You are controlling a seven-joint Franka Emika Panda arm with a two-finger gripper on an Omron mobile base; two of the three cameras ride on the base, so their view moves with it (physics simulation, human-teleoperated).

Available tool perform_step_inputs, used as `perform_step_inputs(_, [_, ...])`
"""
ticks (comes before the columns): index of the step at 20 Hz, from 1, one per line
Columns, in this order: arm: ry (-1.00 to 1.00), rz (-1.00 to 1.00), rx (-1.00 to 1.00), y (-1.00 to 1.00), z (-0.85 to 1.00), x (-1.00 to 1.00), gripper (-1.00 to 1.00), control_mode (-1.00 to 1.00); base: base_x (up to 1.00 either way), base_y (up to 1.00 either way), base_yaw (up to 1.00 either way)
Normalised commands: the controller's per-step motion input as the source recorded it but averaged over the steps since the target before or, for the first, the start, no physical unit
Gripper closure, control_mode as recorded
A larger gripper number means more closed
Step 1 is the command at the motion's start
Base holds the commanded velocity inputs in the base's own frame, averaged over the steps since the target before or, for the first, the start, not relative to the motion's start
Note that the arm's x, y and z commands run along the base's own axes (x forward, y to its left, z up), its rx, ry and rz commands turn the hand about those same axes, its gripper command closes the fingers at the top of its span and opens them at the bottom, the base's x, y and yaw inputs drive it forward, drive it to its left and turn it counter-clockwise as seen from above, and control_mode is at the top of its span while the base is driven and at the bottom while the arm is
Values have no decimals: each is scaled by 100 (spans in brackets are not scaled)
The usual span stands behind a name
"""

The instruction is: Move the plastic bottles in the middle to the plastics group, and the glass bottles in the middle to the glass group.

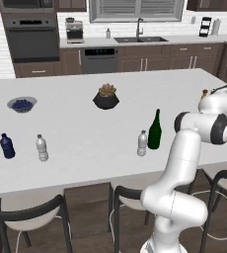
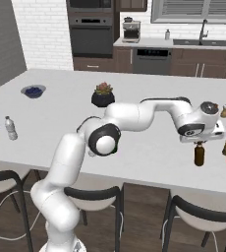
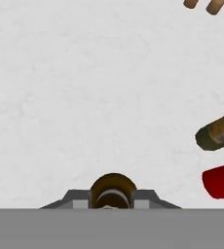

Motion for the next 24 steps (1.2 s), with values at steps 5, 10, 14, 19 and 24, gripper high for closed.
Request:
perform_step_inputs(5, [0,0,-7,-1,-34,31,100,-100,0,0,0])
perform_step_inputs(10, [0,0,-5,-19,-24,30,100,-100,0,0,0])
perform_step_inputs(14, [0,0,-1,-13,-6,16,100,-100,0,0,0])
perform_step_inputs(19, [0,0,0,-8,0,2,100,-100,0,0,0])
perform_step_inputs(24, [0,0,0,0,-8,11,100,-100,0,0,0])
